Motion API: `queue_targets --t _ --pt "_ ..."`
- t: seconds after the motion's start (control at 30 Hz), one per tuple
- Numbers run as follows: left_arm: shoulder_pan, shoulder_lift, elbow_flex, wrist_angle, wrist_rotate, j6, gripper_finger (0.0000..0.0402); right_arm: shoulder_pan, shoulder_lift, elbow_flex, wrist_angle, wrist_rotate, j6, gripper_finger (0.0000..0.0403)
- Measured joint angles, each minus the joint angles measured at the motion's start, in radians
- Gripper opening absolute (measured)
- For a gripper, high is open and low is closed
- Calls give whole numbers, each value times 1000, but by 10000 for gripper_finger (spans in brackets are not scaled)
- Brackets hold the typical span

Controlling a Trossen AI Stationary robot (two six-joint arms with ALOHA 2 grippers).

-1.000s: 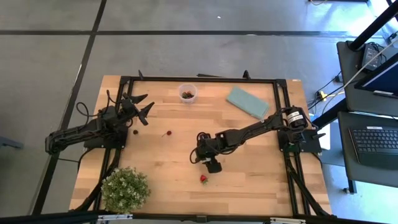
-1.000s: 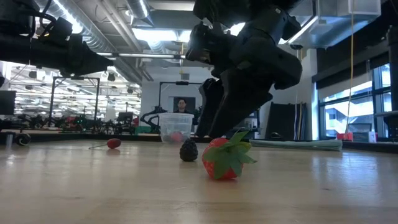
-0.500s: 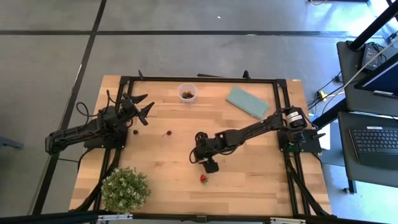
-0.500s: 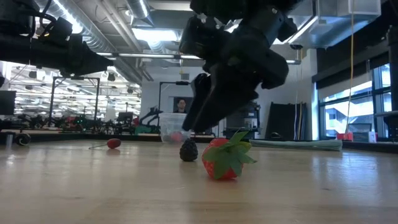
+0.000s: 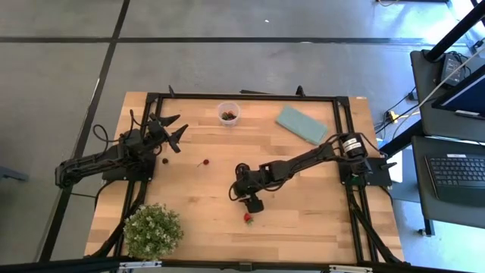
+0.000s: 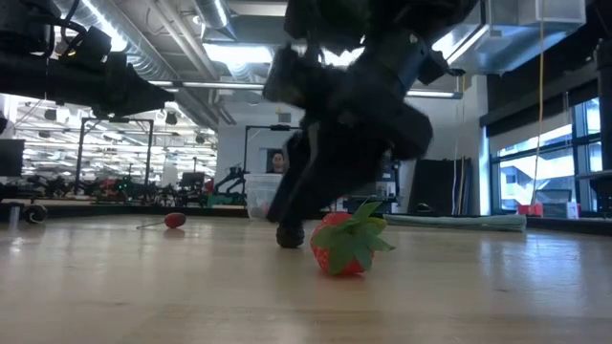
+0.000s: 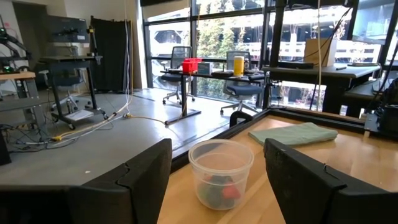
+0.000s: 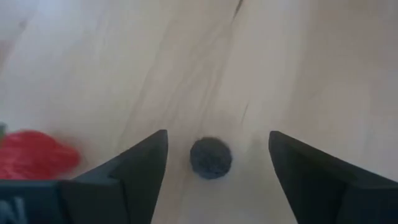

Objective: Pick and placing Produce into tupperware
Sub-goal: Put the black raspberry into the transparent container

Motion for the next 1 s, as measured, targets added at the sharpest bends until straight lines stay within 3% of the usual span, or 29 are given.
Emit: queue_targets --t 1.0 --pt "0 0 0 0 0 1 247 -3 40 1 -61 -3 -9 173"
